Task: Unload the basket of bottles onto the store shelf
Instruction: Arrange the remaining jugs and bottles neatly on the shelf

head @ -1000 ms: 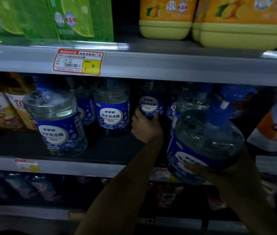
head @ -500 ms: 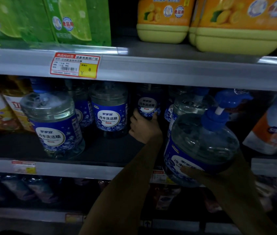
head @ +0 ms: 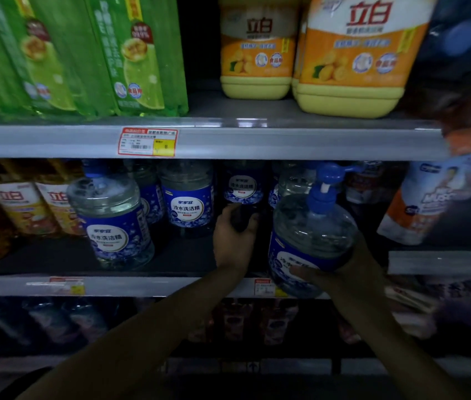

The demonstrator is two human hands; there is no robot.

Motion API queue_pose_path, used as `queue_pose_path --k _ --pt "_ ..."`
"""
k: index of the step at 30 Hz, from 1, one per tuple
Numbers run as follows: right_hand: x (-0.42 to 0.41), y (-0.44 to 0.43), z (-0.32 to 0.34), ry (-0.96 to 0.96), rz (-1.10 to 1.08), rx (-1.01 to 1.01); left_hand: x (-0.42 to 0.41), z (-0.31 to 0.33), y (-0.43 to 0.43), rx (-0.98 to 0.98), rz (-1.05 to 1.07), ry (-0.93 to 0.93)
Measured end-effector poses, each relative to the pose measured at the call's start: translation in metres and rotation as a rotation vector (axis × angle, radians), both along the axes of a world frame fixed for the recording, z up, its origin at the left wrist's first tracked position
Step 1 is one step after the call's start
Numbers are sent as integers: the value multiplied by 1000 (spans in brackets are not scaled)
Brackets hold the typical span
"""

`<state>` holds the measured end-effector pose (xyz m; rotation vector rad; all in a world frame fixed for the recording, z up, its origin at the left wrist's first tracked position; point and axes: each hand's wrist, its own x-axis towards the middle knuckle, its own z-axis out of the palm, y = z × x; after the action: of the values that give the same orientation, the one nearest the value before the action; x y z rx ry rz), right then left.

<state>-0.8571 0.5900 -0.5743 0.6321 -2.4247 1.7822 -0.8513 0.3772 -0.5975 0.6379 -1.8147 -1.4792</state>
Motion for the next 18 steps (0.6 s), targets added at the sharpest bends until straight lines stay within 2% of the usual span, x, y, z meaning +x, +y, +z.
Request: queue_pose_path --k 4,7,9,13,18 --pt "4 -1 2 -11 0 -68 39 23 8 -17 -359 87" --pt "9 -1 4 -15 -9 -56 58 36 10 -15 -623 71" --pt "10 -2 6 -20 -21 -65 65 42 12 -3 -727 31" --pt "17 -7 6 -3 -17 -61 73 47 15 -40 -741 -5" --pt "26 -24 8 31 9 -98 88 46 0 -165 -596 67"
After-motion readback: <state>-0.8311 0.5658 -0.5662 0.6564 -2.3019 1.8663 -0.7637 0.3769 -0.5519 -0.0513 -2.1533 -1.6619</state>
